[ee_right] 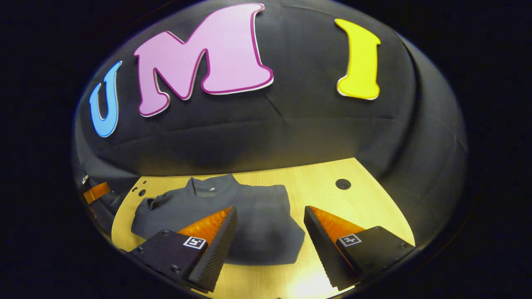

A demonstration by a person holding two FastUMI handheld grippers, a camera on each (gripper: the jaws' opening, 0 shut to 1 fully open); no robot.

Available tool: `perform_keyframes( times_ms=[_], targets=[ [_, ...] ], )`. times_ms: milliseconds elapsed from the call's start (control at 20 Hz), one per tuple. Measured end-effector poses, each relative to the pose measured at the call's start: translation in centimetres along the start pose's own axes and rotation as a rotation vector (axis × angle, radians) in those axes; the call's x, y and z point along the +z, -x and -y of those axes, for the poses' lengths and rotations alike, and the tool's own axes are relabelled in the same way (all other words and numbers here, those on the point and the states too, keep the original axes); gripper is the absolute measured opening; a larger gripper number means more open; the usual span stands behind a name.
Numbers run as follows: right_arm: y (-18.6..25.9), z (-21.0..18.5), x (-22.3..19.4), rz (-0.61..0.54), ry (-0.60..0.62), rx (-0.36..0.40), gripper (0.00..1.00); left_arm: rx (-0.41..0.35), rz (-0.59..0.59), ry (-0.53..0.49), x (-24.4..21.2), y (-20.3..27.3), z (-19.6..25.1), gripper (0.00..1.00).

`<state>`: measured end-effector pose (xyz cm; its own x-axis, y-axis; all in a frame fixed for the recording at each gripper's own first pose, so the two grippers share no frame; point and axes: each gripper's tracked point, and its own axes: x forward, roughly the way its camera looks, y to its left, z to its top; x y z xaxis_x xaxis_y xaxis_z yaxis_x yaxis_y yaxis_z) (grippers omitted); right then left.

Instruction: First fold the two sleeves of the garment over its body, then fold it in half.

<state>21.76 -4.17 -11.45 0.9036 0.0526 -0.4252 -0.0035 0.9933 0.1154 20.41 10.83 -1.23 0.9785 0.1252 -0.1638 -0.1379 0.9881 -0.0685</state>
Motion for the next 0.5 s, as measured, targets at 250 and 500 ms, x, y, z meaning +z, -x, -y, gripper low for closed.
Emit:
perform_keyframes(
  times_ms=[250, 500],
  targets=[
    [7.4, -0.7, -1.9, 0.023, 0.001, -0.027, 0.98, -0.004, 0.049, -0.049, -0.5, 8.2, -1.2, 0.96],
    [12.8, -3.6, -4.6, 0.039, 0.022, 0.002, 0.99, -0.051, 0.033, -0.033, -3.2, 14.5, -2.1, 0.96]
  ],
)
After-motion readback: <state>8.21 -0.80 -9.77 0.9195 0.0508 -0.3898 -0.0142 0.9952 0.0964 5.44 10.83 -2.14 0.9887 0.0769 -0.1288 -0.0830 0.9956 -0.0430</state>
